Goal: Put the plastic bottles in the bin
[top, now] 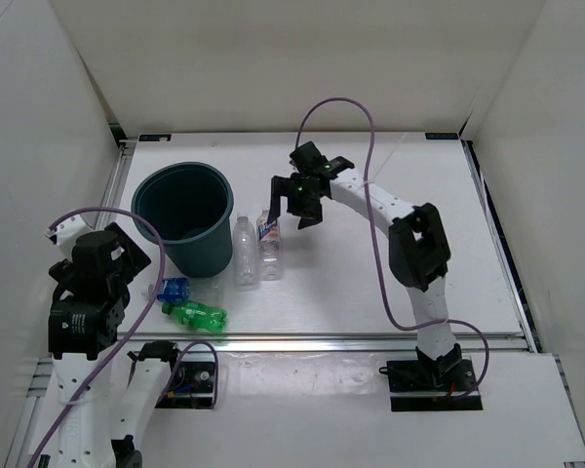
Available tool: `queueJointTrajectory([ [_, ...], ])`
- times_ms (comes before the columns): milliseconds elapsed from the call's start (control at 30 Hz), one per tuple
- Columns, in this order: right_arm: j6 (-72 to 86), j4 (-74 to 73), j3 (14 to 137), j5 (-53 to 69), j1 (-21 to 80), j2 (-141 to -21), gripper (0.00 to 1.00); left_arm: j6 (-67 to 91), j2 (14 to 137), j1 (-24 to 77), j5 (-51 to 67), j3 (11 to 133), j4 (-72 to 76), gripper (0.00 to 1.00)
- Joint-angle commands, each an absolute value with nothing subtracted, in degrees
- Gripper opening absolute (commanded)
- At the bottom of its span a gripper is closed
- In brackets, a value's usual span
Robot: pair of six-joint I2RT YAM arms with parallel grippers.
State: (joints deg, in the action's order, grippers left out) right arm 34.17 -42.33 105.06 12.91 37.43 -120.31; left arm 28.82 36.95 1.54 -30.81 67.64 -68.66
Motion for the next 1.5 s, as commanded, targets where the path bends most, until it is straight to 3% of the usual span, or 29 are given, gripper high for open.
queueJointTrajectory([
  [0, 32.70, -41.21, 112.48, 17.50, 39.19, -125.92, 1.00, 28.13, 37.09, 1.76, -30.94, 68.73, -70.83, 0.99],
  [533, 34.62, -42.28, 112.42, 14.85, 39.73, -134.74, 1.00, 30.23, 38.67, 1.76, -30.41, 70.49, -74.62, 0.99],
  [700, 35.15, -40.61, 104.87, 16.00, 37.36, -130.44, 0.79, 30.23, 39.72, 1.76, -32.77, 71.02, -74.10, 0.99],
  [800, 35.16, -39.99, 100.91, 15.47, 34.73, -126.40, 0.71, 30.23, 39.73, 1.76, -33.92, 71.54, -72.95, 0.99],
  [967, 35.32, -39.99, 97.91, 14.06, 32.17, -112.61, 0.70, 34.26, 39.20, 1.76, -33.93, 73.56, -72.95, 0.99],
  [1100, 35.33, -33.96, 104.04, 14.06, 33.30, -102.41, 0.70, 41.91, 37.10, 1.76, -35.24, 74.18, -75.15, 0.99],
  [1167, 33.77, -31.91, 112.90, 11.71, 35.32, -102.12, 0.70, 43.50, 34.81, 1.76, -32.79, 73.56, -75.15, 0.99],
  [1333, 25.24, -31.90, 140.41, 7.66, 46.04, -117.02, 0.70, 45.00, 34.44, 1.76, -32.17, 71.10, -73.74, 0.99],
  [1400, 23.74, -29.11, 144.74, 6.94, 49.03, -120.57, 0.72, 45.61, 35.94, 1.76, -31.47, 71.10, -74.27, 0.99],
  [1467, 26.62, -23.40, 141.52, 7.91, 50.27, -121.20, 0.72, 46.14, 37.70, 1.76, -29.54, 70.49, -74.79, 0.99],
])
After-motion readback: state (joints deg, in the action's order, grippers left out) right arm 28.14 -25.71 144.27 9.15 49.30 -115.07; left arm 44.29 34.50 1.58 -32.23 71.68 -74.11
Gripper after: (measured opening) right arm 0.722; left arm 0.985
